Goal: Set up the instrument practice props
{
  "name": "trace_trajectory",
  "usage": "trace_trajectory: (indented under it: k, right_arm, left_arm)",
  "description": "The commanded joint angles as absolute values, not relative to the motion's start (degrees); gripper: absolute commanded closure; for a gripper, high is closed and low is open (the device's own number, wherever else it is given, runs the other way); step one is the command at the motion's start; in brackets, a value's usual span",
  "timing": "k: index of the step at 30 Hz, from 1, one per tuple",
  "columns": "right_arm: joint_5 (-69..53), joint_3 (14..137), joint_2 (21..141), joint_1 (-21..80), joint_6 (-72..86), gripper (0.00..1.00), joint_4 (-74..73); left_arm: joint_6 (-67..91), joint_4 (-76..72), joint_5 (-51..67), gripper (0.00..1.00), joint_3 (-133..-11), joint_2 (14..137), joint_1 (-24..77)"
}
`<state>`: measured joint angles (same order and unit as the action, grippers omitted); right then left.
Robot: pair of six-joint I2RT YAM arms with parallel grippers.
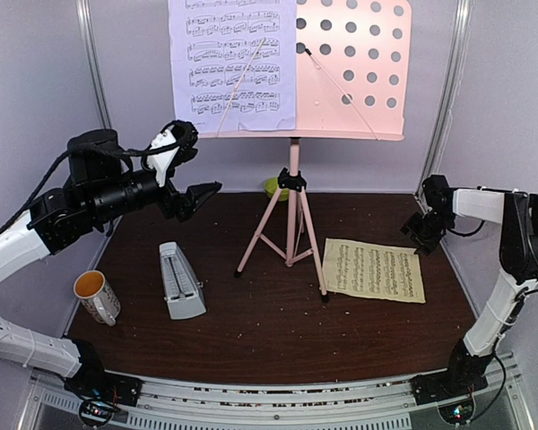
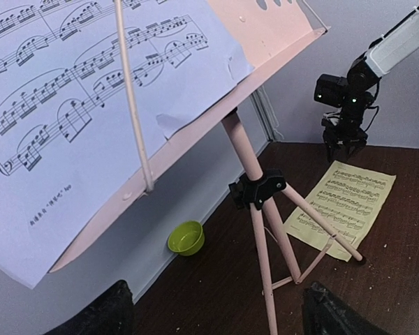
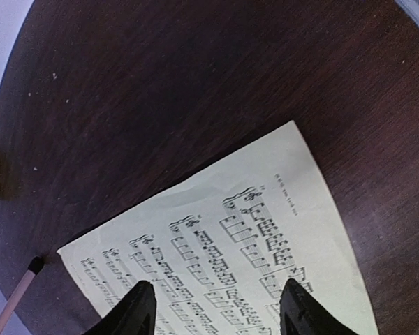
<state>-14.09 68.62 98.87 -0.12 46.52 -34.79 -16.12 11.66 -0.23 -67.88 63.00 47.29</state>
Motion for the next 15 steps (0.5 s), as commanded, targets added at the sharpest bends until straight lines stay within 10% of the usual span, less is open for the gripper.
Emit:
trace_trajectory:
  k: [1,15]
  right_arm:
    - [-10.3,71.5,100.0,-1.2,41.5,0.38,-40.7]
    - [-24.5,68.8,98.6,9.0,34.3,0.45,-34.6]
  left_arm:
    - [-15.6,10.9,2.0,0.15,-66.8,62.7,46.9]
    - [-23.9,6.0,-3.4,0.20,-57.2,71.5,57.6]
